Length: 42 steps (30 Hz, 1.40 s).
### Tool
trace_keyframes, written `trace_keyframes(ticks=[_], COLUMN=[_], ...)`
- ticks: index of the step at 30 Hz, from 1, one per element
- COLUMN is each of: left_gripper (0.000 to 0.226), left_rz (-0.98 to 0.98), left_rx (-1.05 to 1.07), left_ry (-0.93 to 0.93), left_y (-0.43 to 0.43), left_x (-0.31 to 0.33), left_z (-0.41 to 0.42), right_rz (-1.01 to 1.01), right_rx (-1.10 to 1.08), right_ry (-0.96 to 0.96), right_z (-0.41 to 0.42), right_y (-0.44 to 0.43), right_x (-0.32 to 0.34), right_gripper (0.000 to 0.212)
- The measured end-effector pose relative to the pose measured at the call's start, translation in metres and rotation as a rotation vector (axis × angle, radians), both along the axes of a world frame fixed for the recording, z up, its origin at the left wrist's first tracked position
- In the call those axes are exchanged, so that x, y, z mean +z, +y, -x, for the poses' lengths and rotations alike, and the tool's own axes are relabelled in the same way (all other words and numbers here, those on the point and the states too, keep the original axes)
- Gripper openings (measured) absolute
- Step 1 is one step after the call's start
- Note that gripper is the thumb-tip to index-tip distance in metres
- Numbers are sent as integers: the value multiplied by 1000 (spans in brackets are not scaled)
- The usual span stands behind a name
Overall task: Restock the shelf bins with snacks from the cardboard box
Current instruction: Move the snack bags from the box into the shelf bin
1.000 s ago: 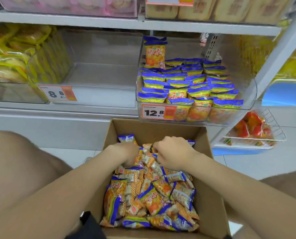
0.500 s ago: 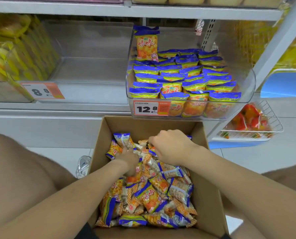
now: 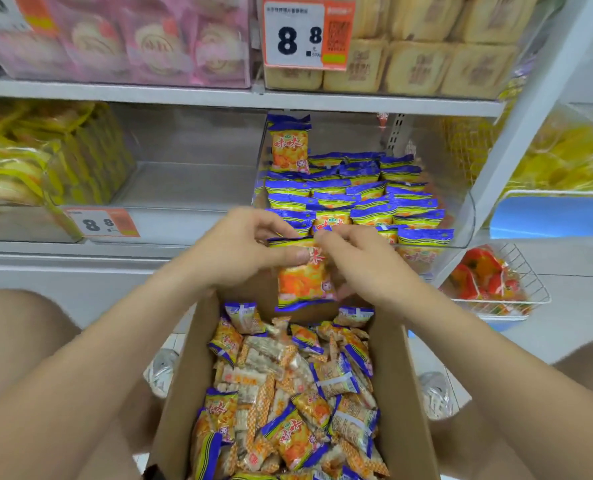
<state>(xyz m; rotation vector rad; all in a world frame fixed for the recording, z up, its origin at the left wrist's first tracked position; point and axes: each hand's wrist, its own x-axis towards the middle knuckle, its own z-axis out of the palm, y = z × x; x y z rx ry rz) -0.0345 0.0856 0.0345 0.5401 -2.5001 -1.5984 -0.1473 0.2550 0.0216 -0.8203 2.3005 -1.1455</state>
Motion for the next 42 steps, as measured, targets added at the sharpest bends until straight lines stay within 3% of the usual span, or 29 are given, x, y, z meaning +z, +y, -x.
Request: trace_keyframes(ticks=[3,6,8,11,13,17,23,28,31,39,42], left_gripper=[34,22,29,25,14,33,36,28,28,29,19], left_rz=[-89,-77,89,520,659,852,943,925,923,875,860], left_rx=[62,108,240,366,353,235,213,204,193,219,316], left_ry=[59,125,206,218,140,-52,-134,-87,-45,93,166], left_y=[-9,-14,-17,-24,-30,-31,-31,-31,-28,-35,-31], left_x=[16,21,19,11,5,-2,4,3,2,2,13], left_z=[-3,2,7,16,21,30,33,29,28,20,11], right_rz=[167,278,330,313,323,310,293,26,-21,-211,-120], right_rx=[-17,-51,-159,-314,-351,-360,-357,-206,-204,-359,-266], right_ry=[-148,-219,-215,57,202,296,380,385,337,561,695], right_z=[-10,-11,-4,17,32,60,93,107,117,96,78], right_y=[1,-2,-9,-20,-28,-58,-116,-144,-148,-124,-98], right_x=[12,18,20,20,19,6,-2,-12,-12,16,24], right_gripper=[38,40,46,45,41,37,37,35,38,68,56])
